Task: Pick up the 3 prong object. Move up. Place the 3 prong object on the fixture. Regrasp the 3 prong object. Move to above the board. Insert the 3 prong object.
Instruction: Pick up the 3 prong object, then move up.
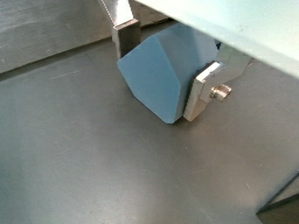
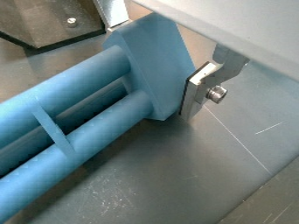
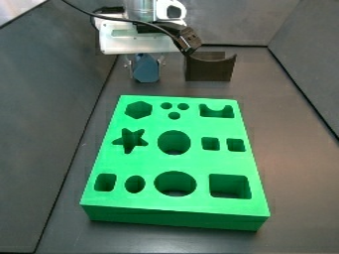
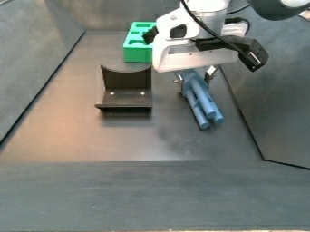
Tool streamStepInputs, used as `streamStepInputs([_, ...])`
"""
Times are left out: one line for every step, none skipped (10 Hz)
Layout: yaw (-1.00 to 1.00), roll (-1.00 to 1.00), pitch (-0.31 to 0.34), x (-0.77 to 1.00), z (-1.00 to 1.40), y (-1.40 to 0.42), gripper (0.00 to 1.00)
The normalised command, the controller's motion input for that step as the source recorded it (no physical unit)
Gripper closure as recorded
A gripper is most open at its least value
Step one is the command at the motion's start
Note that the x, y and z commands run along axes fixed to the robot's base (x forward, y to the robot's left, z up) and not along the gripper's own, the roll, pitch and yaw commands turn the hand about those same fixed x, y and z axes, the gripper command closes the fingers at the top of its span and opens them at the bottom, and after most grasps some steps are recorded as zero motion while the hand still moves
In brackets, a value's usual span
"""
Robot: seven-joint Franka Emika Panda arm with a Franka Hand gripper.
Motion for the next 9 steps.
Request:
streamStepInputs([0.0,0.0,0.0,0.0,0.0,0.0,1.0])
streamStepInputs([0.0,0.0,0.0,0.0,0.0,0.0,1.0])
streamStepInputs([0.0,0.0,0.0,0.0,0.0,0.0,1.0])
streamStepInputs([0.0,0.0,0.0,0.0,0.0,0.0,1.0])
streamStepInputs([0.0,0.0,0.0,0.0,0.0,0.0,1.0])
streamStepInputs([0.0,0.0,0.0,0.0,0.0,0.0,1.0])
streamStepInputs([0.0,0.0,0.0,0.0,0.83,0.0,1.0])
streamStepInputs([-0.02,0.0,-0.015,0.06,0.84,-0.01,1.0])
streamStepInputs([-0.02,-0.01,0.009,0.03,0.75,-0.02,1.0])
